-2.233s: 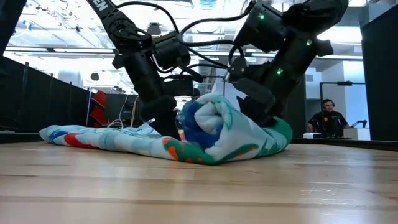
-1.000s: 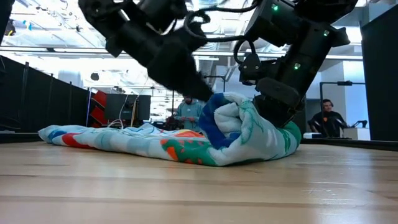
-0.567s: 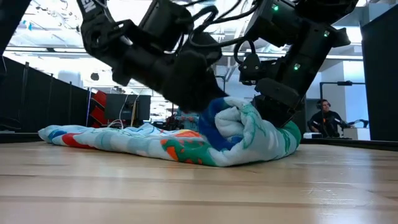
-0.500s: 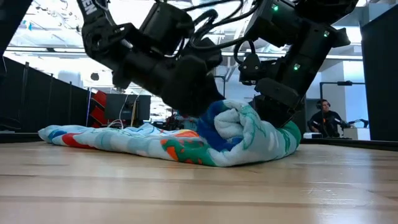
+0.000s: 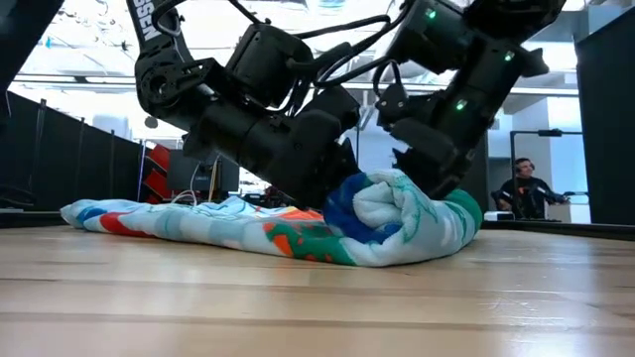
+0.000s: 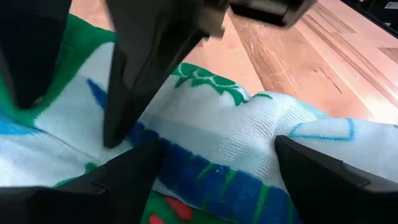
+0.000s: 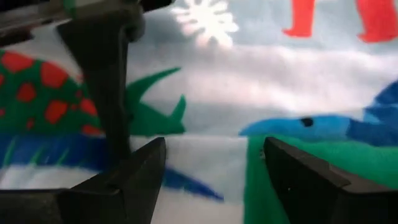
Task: Roll towel
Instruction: Roll the multicolor dinosaur print towel
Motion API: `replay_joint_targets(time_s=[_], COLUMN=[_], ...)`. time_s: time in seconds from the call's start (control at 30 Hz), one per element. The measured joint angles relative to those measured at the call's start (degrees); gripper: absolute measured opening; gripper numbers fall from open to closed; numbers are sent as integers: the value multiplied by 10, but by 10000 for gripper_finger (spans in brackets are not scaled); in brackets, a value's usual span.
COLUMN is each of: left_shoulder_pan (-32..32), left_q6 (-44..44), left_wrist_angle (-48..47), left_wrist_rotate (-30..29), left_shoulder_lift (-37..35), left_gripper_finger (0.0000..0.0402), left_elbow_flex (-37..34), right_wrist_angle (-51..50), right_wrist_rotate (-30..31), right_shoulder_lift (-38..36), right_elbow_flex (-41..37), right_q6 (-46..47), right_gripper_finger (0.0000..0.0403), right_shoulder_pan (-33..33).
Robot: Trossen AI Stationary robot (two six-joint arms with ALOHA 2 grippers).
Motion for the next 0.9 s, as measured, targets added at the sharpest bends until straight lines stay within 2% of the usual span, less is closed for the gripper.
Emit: replay_joint_targets(time_s=[0.2, 0.37, 0.7, 0.9], left_shoulder_pan=[0, 1, 3, 13], left_q6=[0, 1, 4, 38], left_wrist_angle=[-5, -14, -56, -199], left_wrist_rotate=[0, -1, -2, -11], left_shoulder_lift=[1, -14, -41, -124], left_gripper_finger=[306, 306, 306, 306], left_elbow_flex=[0, -2, -3, -5], right_wrist_angle=[26, 18, 40, 32], right_wrist_rotate=[38, 43, 40, 35], right_shoulder_lift=[12, 12, 63, 64], right_elbow_flex=[1, 1, -1, -1], right_q6=[-3, 0, 17, 18], right_gripper_finger=[259, 259, 259, 259], right_shoulder_pan=[-3, 5, 13, 13])
